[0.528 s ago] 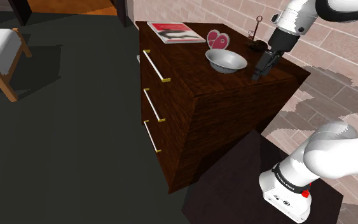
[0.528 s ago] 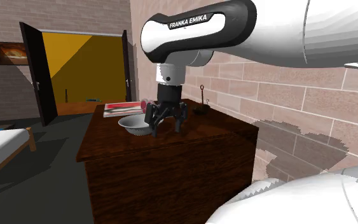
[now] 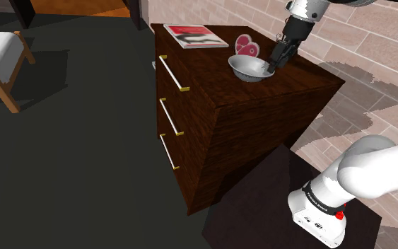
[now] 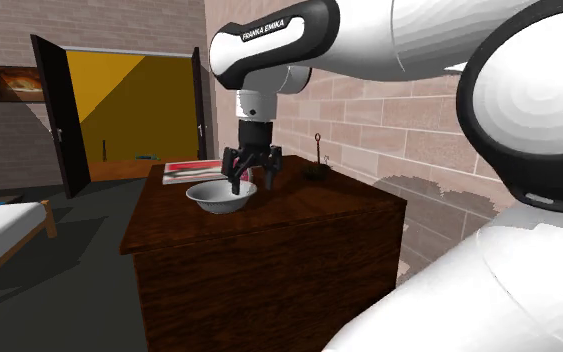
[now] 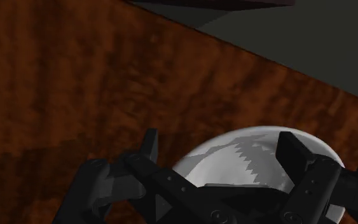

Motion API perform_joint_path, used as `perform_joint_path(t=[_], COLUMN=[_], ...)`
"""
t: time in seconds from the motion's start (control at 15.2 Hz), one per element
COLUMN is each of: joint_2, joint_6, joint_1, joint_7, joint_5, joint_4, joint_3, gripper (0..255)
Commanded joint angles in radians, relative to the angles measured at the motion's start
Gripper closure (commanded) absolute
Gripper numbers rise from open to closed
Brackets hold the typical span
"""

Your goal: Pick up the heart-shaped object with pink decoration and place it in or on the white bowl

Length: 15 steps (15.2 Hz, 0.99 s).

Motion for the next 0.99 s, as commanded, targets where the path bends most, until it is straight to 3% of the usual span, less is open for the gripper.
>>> perform_joint_path(t=[0.0, 0.46, 0.86, 0.92], joint_2=[0.079, 0.358, 0.622, 0.624], joint_6=[0.000, -0.039, -0.130, -0.131], joint_1=[-0.001, -0.004, -0.011, -0.011], joint_7=[-0.017, -0.072, -0.117, -0.117], joint_5=[-0.011, -0.036, -0.046, -0.046], joint_4=[0.078, 0.396, 0.753, 0.756], joint_3=[-0.007, -0.027, -0.038, -0.038], gripper=[0, 0, 0, 0])
